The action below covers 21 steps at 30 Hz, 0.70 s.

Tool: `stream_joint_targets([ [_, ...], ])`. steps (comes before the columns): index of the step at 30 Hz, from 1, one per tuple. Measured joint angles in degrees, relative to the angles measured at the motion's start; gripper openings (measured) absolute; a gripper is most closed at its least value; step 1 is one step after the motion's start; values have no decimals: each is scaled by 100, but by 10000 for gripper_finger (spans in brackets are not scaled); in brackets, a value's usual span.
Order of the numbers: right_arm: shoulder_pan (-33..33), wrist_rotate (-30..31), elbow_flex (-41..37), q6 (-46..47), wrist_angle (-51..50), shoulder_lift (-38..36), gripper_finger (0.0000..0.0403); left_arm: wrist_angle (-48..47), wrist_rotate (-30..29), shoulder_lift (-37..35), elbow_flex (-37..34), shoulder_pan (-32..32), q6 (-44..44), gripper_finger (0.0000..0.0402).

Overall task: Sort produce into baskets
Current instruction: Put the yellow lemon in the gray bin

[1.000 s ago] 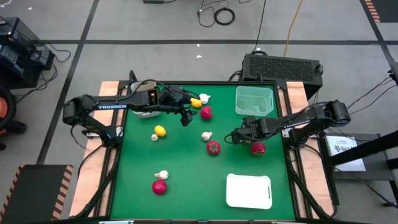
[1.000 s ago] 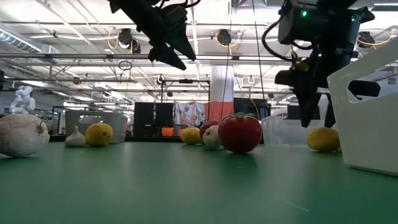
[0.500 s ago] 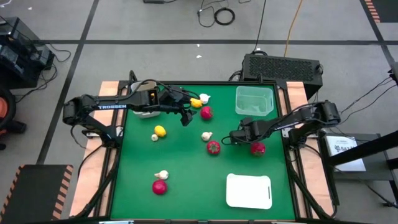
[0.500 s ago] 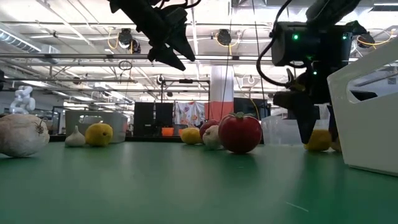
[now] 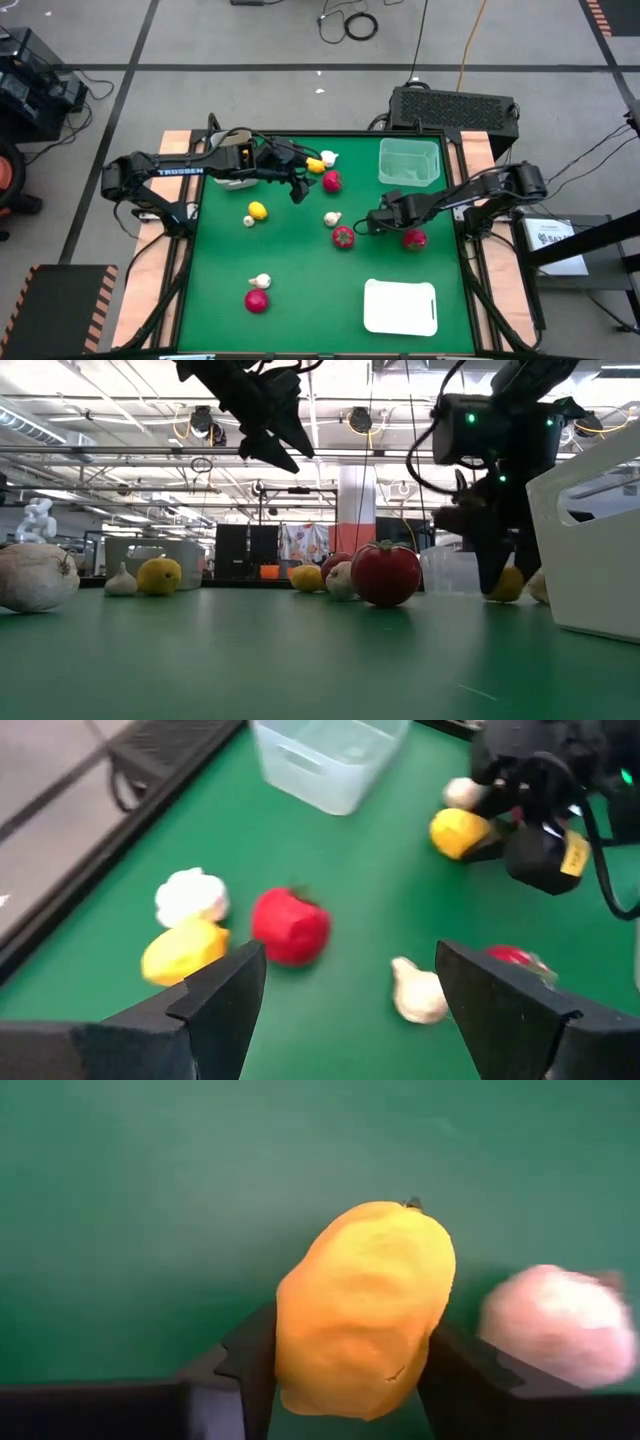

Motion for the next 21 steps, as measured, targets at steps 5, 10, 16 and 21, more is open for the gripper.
stream_joint_targets([
  [5, 83, -121, 464, -778, 333, -265, 172, 34, 784, 0, 0, -2, 436, 299],
  [10, 104, -455, 1129, -2126, 690, -642, 180, 196, 2042, 0, 0, -2, 1223, 299],
  [16, 101, -1687, 1580, -3581, 1611, -1054, 180, 1289, 2405, 4, 0, -266, 2361, 299],
  [21, 93, -2256, 1588, -3720, 2368, -1329, 180, 2093, 2427, 4, 0, -699, 3973, 299],
])
